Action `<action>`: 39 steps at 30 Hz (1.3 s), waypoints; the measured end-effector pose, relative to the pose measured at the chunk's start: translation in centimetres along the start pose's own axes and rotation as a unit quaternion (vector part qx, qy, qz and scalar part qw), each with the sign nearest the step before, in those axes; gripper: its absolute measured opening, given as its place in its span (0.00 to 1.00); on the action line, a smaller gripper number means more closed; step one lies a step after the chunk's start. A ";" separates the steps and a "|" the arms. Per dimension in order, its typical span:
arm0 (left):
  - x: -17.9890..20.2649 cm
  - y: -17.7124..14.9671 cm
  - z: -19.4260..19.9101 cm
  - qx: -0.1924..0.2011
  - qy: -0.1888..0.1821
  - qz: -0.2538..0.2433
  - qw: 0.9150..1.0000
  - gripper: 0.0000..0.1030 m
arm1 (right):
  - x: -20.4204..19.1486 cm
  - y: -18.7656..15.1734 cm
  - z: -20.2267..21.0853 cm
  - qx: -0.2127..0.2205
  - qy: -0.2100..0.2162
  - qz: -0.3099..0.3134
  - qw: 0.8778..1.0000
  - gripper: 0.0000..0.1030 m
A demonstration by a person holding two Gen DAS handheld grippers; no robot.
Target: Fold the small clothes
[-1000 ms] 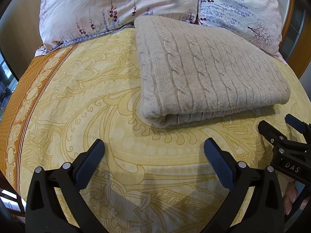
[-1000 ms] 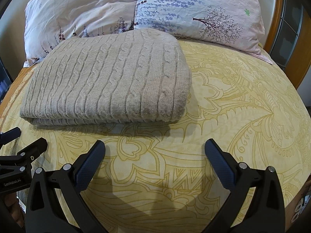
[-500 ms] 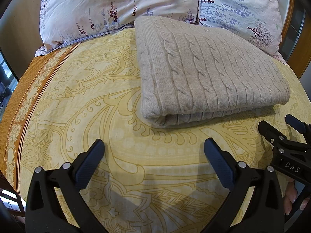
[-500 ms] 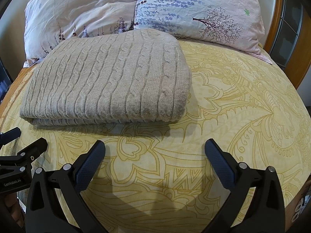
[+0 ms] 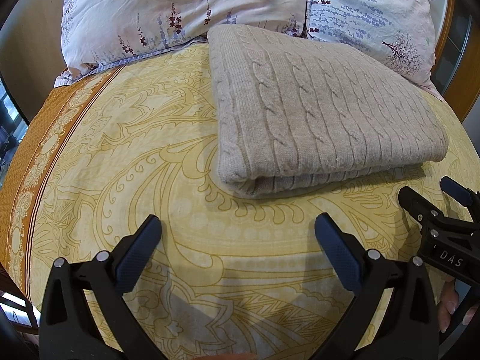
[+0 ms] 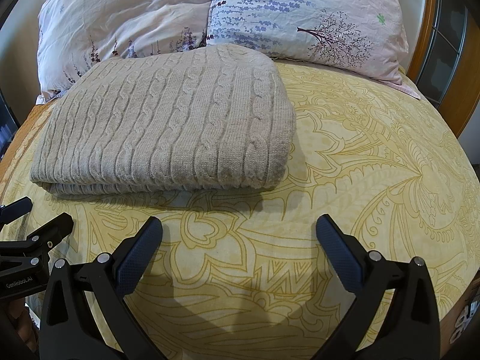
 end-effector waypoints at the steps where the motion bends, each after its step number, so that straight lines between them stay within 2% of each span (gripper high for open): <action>1: 0.0 0.0 0.0 0.000 0.000 0.000 1.000 0.98 | 0.0 0.0 0.0 0.000 0.000 0.000 1.000 0.99; 39: -0.1 0.1 -0.1 -0.006 -0.002 0.000 1.000 0.98 | -0.1 0.1 0.0 0.000 0.000 -0.001 1.000 0.99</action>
Point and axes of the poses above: each gripper's, at about its wrist camera, not at the fingertips, and z roughly against the way its jaws point, x to its right, y to its top, the point moved 2 cm from there along -z, roughly the way its jaws point, and after that the axes turned 11 degrees about -z, right-handed, at the moved point
